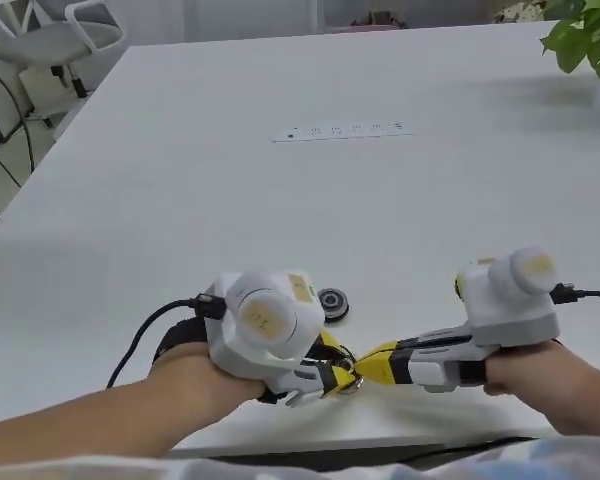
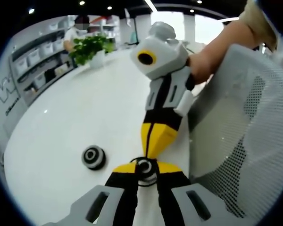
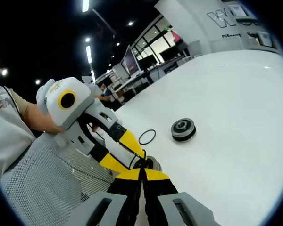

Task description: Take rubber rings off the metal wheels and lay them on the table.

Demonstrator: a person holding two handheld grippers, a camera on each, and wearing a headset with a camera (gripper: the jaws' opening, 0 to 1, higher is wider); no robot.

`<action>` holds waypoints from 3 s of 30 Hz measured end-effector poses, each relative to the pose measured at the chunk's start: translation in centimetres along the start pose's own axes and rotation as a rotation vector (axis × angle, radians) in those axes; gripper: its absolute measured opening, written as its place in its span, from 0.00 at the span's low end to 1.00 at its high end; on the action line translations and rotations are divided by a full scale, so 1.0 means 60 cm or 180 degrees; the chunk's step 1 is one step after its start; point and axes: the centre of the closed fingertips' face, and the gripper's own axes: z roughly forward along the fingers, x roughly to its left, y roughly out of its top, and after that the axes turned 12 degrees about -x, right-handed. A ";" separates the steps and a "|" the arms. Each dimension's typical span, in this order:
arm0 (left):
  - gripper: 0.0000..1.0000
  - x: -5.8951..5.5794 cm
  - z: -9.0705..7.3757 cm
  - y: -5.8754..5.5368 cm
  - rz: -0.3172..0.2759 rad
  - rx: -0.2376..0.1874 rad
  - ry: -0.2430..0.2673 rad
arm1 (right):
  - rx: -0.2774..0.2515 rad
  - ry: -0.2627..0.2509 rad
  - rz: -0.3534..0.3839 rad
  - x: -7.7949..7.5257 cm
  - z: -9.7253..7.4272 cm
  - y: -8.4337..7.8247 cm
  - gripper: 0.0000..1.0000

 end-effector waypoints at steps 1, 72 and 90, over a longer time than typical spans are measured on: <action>0.15 0.000 -0.001 0.001 0.0009 0.0004 -0.0001 | -0.0002 -0.0001 0.0001 0.000 0.000 0.000 0.00; 0.70 0.022 -0.194 0.026 -0.0533 -0.0370 0.0447 | 0.0038 0.0160 -0.0353 0.039 0.029 0.082 0.00; 0.83 0.037 -0.229 0.003 -0.0639 -0.0357 0.0661 | 0.0048 0.0201 -0.0371 0.035 0.072 0.106 0.00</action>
